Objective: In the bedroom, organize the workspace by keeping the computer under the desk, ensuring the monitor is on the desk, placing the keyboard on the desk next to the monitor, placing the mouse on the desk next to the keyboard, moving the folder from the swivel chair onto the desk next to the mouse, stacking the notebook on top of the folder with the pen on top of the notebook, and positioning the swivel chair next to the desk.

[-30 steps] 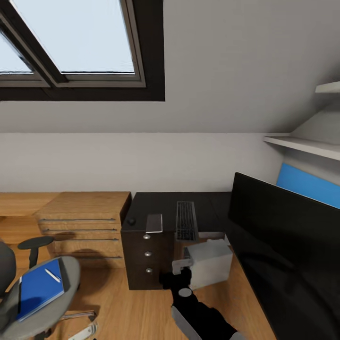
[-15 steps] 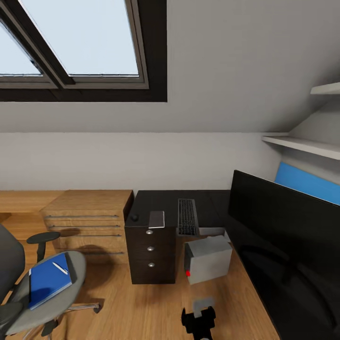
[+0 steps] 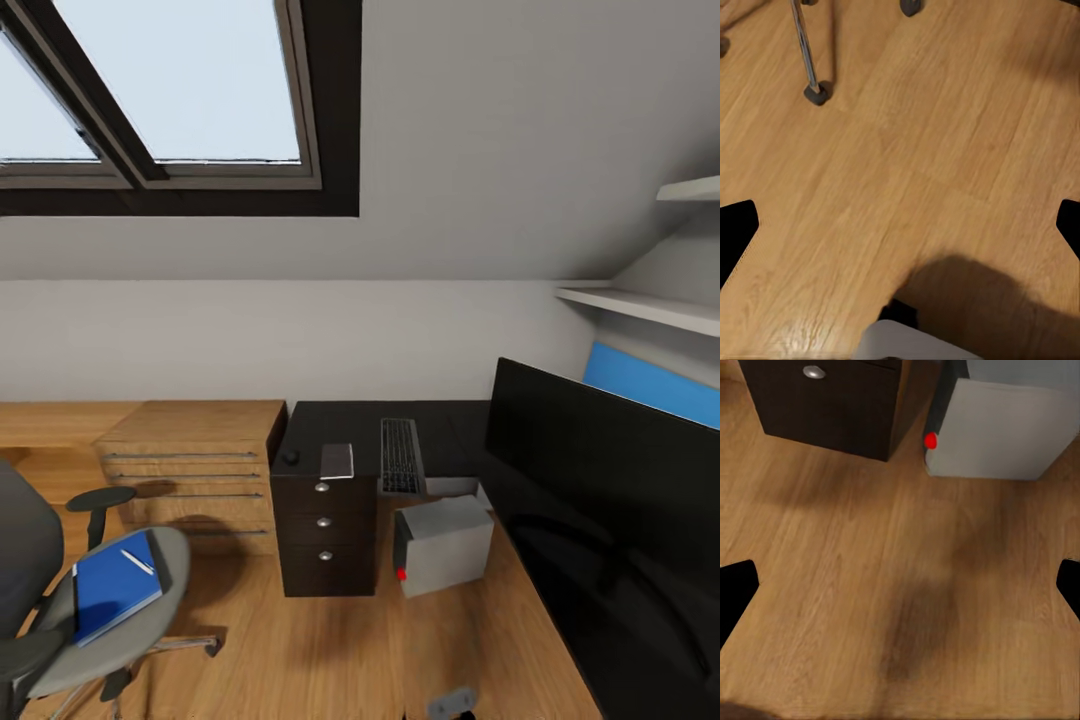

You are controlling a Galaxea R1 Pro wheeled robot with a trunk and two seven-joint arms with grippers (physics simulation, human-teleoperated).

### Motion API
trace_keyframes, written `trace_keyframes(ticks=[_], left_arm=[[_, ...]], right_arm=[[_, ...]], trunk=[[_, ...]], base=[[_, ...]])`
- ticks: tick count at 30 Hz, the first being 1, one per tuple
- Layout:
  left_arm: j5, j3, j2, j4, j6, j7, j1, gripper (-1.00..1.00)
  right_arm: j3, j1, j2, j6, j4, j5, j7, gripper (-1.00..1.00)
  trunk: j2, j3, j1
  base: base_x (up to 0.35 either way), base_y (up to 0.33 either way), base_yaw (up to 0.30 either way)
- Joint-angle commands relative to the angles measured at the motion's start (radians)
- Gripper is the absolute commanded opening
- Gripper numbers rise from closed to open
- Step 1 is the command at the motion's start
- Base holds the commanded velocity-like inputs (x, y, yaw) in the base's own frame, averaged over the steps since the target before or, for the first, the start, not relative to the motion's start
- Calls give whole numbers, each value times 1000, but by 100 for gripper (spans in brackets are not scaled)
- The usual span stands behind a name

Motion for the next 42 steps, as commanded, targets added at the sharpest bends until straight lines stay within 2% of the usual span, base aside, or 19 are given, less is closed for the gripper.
trace_keyframes(ticks=[1,7,17,25,33,42], left_arm=[[6,-9,0,3,-4,6,-1,100],[2,-11,-7,45,-9,5,-1,100],[1,-13,-18,56,-10,5,-1,100],[1,-12,-18,56,-13,5,-1,100],[1,-12,-18,56,-13,5,-1,100],[1,-12,-18,56,-13,5,-1,100]], right_arm=[[9,0,1,-7,6,-7,0,100],[7,2,1,-22,24,-8,13,100],[7,2,1,-30,26,-6,15,100],[8,2,1,-30,26,-6,15,100],[8,2,1,-30,26,-6,15,100],[9,2,1,-30,26,-6,15,100]], trunk=[[-2,-2,0],[-2,-2,0],[-2,-2,0],[-2,-2,0],[-2,-2,0],[-2,-2,0]], base=[[-206,182,0],[-236,212,0],[-164,142,0],[-190,-153,-158],[-30,-136,-26],[-278,-84,0]])
